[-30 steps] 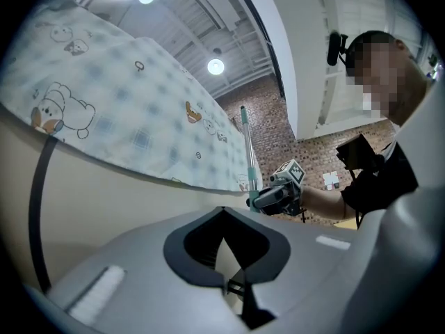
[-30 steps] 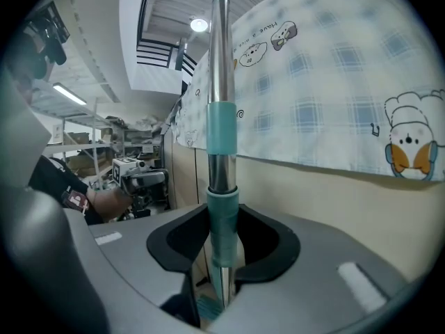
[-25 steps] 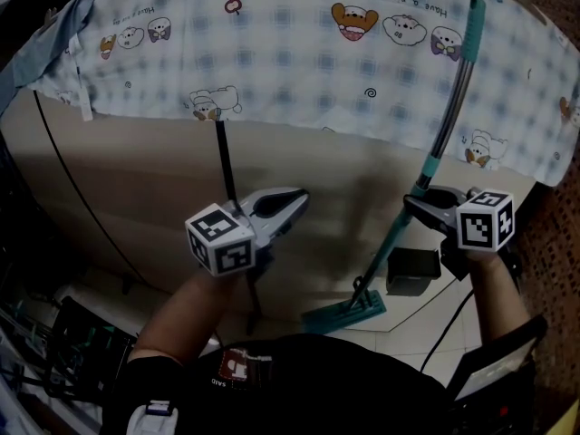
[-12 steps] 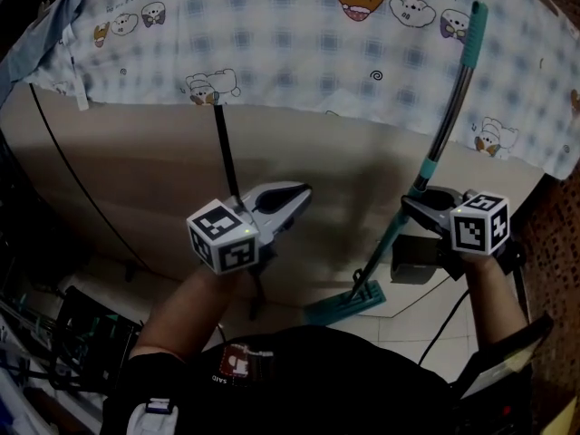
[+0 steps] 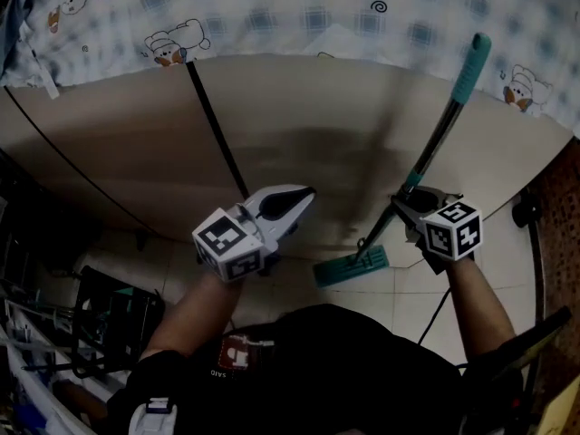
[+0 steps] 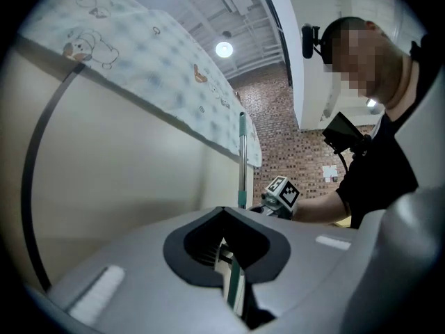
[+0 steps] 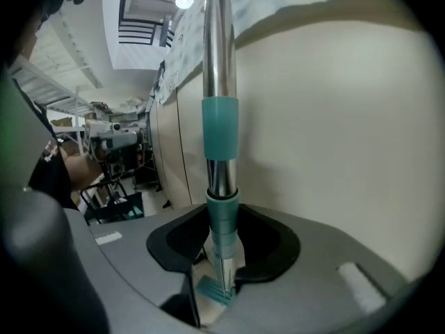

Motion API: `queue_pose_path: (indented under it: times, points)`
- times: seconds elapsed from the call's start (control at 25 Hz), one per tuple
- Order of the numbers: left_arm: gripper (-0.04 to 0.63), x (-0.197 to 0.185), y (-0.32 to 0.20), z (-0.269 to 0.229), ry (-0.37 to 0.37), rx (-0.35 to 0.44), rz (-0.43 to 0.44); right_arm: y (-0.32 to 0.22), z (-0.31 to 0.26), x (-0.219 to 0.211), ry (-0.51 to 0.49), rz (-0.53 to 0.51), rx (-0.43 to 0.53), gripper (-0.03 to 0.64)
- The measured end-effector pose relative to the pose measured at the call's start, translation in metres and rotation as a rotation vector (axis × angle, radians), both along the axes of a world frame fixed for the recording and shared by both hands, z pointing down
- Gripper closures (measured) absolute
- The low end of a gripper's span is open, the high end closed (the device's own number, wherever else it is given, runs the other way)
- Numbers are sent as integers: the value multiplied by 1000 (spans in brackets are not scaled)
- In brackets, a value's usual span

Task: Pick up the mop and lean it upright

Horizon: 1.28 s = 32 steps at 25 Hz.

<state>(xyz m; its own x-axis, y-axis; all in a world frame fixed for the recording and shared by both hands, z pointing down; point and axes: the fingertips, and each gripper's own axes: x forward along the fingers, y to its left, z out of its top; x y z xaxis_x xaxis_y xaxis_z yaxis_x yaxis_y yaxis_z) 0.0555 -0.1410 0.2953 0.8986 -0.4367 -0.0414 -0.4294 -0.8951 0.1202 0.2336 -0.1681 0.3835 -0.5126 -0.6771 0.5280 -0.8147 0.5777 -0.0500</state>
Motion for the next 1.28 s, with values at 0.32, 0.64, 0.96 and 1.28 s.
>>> queue_pose_path:
  times: [0.32,0.64,0.96,1.28]
  points:
    - [595,15,2,80,-46,-105,12,9,145,6,57,58,-98,476]
    - [595,19,1,149,-91,-179,50,21,289,22,145,93,-223,477]
    - [597,22,4,213,-150,-301,66,30,417,38,225,98,-363,477]
    - [597,16,5,244,-178,-368,78,6,464,42,191,123,-367,477]
